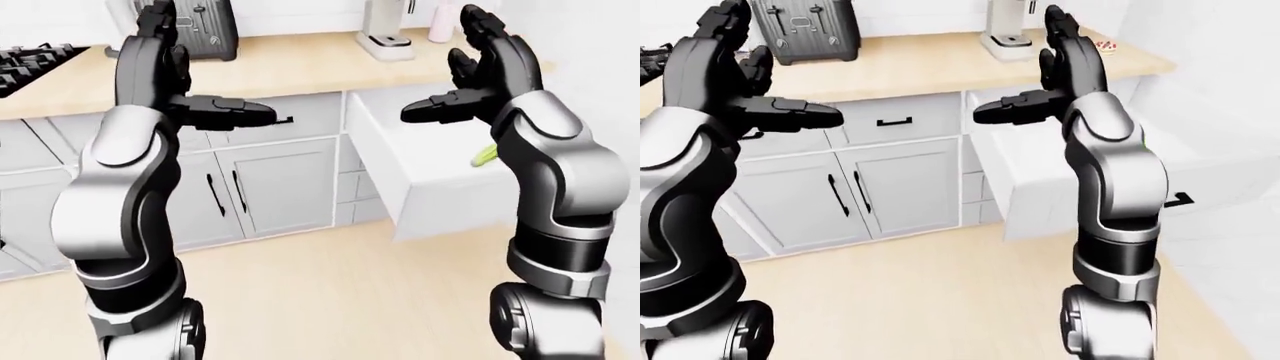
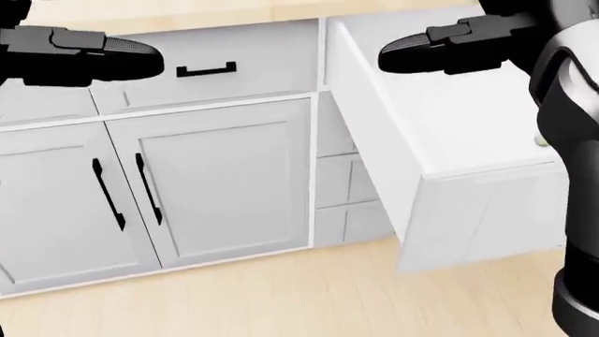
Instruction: Close the right drawer.
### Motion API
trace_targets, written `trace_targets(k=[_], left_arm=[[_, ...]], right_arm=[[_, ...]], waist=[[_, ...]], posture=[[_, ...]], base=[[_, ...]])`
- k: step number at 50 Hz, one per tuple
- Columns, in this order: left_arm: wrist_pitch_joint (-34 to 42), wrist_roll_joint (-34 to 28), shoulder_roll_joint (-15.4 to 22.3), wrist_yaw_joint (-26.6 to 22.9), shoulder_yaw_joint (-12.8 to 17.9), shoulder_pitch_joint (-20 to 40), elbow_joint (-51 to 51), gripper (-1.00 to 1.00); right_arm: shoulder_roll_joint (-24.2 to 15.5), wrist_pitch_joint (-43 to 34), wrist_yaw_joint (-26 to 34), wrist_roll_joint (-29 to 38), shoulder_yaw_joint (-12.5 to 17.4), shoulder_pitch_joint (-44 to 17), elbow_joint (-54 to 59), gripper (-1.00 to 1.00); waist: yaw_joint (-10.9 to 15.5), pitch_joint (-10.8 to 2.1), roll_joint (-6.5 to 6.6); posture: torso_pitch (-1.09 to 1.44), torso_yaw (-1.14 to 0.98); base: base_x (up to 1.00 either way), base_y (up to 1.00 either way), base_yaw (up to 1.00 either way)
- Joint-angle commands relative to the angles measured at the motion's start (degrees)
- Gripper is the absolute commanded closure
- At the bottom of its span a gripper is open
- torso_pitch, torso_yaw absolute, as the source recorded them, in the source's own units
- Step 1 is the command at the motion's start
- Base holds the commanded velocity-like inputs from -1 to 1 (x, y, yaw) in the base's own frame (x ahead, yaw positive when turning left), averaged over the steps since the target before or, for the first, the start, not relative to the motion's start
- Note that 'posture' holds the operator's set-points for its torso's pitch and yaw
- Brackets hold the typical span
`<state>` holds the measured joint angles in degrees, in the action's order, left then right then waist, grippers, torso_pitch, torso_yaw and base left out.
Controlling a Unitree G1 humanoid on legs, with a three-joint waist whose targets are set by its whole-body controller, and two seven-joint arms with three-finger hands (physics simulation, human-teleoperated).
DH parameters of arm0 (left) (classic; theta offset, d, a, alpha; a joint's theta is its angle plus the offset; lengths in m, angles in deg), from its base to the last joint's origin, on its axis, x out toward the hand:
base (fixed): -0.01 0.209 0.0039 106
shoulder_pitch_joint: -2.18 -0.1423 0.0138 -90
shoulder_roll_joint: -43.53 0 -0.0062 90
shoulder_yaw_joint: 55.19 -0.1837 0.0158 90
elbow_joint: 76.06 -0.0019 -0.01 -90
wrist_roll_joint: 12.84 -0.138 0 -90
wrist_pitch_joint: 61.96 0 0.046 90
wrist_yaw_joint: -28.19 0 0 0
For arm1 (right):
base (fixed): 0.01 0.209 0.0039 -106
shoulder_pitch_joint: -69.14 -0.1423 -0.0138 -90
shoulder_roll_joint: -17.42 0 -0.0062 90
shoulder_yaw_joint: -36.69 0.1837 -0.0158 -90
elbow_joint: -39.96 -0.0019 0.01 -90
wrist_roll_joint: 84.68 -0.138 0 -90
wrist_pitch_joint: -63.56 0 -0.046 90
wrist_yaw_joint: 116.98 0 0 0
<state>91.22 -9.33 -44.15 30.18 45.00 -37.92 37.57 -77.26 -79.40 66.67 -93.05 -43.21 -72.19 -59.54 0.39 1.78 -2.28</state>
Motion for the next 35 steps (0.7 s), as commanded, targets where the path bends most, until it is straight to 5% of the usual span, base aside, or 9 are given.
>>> trace_targets(k=[1,11,14,15,17,24,28,29,35], left_arm=[[-1.6,0.2,0.3,-0.1,-0.1,1.7,1.0,-1.00],[-1.6,0.3,0.4,-0.1,0.1,2.0,0.8,-1.00],[-1.5,0.4,0.4,0.0,0.0,1.7,1.1,-1.00],[-1.6,0.4,0.3,0.0,0.0,1.6,1.1,-1.00],[-1.4,0.5,0.4,0.1,0.2,1.6,1.2,-1.00],[-1.1,0.5,0.4,0.2,0.0,1.9,1.4,-1.00],[-1.0,0.5,0.3,0.3,0.0,1.8,1.6,-1.00],[-1.2,0.5,0.3,0.3,0.0,1.7,1.5,-1.00],[-1.2,0.6,0.3,0.3,0.0,1.8,1.4,-1.00]], right_arm=[[-0.8,1.0,-0.3,0.4,0.7,-2.0,-1.2,-1.00],[-0.6,1.3,-0.3,0.4,0.7,-1.4,-1.6,-1.00],[-0.8,0.3,-0.3,0.3,0.8,-2.2,-1.9,-1.00],[-0.8,0.3,-0.3,0.3,0.7,-2.2,-1.9,-1.00],[-0.8,0.0,-0.2,0.2,0.7,-2.2,-2.2,-1.00],[-1.0,-0.4,-0.2,0.0,1.1,-1.8,-2.9,-1.00],[-0.9,-0.2,-0.2,-0.1,0.9,-1.4,-3.2,-1.00],[-1.1,-0.5,-0.2,-0.1,1.0,-1.7,-3.2,-1.00],[-0.8,0.1,-0.1,-0.1,0.9,-0.5,-3.6,-1.00]], waist=[[-0.2,-1.66,-1.23],[-0.3,-0.01,3.62],[-0.5,-1.43,8.55],[-0.2,-0.88,5.94],[-0.6,-0.96,6.64],[-0.5,-1.03,2.98],[-0.2,-1.93,-2.85],[-0.6,-1.16,-0.39],[-0.4,-0.99,1.32]], posture=[[0.00,0.00],[0.00,0.00],[0.00,0.00],[0.00,0.00],[0.00,0.00],[0.00,0.00],[0.00,0.00],[0.00,0.00],[0.00,0.00]], base=[[0.00,0.00,-0.29],[0.00,0.00,-0.29],[0.00,0.00,-0.29],[0.00,0.00,-0.29],[0.00,0.00,-0.29],[0.00,0.00,-0.29],[0.00,0.00,-0.29],[0.00,0.00,-0.29],[0.00,0.00,-0.29]])
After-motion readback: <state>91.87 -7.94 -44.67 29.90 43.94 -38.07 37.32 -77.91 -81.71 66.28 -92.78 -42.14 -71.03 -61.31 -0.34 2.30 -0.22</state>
